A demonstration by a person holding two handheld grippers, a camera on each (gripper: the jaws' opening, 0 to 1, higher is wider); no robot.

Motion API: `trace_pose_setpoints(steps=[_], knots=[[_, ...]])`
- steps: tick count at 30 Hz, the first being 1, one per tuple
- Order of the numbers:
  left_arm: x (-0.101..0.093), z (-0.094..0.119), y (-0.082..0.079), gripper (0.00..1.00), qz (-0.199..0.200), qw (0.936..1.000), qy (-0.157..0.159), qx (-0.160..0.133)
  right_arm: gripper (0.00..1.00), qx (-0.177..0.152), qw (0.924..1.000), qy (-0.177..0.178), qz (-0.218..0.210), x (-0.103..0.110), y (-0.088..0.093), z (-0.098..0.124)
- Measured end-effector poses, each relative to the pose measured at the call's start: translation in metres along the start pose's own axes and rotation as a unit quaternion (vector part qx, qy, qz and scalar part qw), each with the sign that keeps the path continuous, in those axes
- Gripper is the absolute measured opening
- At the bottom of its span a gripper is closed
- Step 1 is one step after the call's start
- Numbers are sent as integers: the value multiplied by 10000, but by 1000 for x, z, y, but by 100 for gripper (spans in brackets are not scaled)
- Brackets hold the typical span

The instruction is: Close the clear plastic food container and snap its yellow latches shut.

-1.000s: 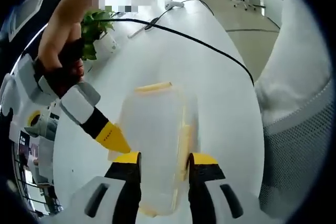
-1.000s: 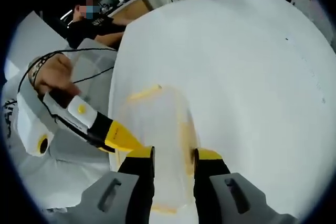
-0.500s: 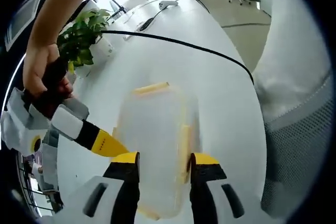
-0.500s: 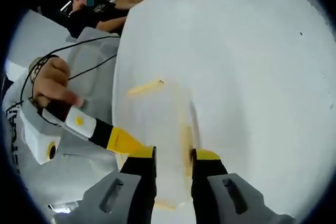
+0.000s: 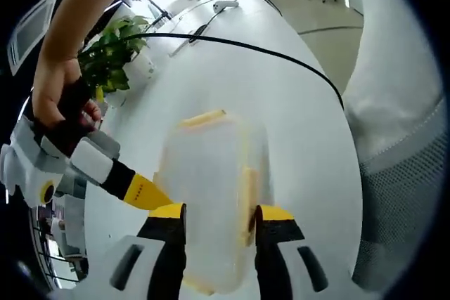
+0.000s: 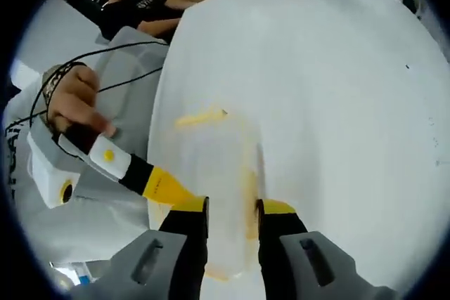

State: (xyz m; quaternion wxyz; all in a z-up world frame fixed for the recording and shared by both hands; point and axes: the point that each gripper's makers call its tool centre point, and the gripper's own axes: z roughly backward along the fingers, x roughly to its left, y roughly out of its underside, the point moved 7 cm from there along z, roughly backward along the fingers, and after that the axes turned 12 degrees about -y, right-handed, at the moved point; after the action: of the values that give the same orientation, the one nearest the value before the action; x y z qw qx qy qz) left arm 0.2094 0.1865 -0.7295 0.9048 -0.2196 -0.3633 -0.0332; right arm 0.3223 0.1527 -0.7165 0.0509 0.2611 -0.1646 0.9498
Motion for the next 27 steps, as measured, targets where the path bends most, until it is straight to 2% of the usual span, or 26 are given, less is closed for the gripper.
trace_pose_setpoints(steps=[3,6,11,13,14,15,17,19,21,22,25,27], knots=[[3,0,0,32,44,10000,89,-10,23,-11,9999,111,79,2,0,0],[5,0,0,32,291,9994,165,-32,23,0,9998,197,104,3,-1,0],[2,1,0,33,246,9996,101,-65,23,18,9992,382,147,6,-2,0],[1,1,1,33,49,9999,29,-118,23,11,9988,447,197,7,-2,1],[0,1,2,34,-334,9993,4,-173,23,2,9985,494,240,8,-2,1],[-2,1,3,35,-407,9990,-34,-161,23,-8,9982,532,275,9,-2,1],[-5,1,3,43,-268,9996,34,-115,22,-48,9960,792,408,7,-3,4],[-11,2,3,57,30,9994,350,0,21,-138,9934,967,598,10,-5,11],[-13,3,4,69,186,9981,591,8,26,-335,9930,1000,522,13,-6,19],[-11,3,5,71,209,9983,552,19,30,-440,9923,1046,498,14,-6,23],[-1,5,14,61,80,9995,277,162,35,-621,9897,1155,571,18,1,36],[7,8,17,61,180,9994,242,149,38,-657,9878,1277,603,20,9,41]])
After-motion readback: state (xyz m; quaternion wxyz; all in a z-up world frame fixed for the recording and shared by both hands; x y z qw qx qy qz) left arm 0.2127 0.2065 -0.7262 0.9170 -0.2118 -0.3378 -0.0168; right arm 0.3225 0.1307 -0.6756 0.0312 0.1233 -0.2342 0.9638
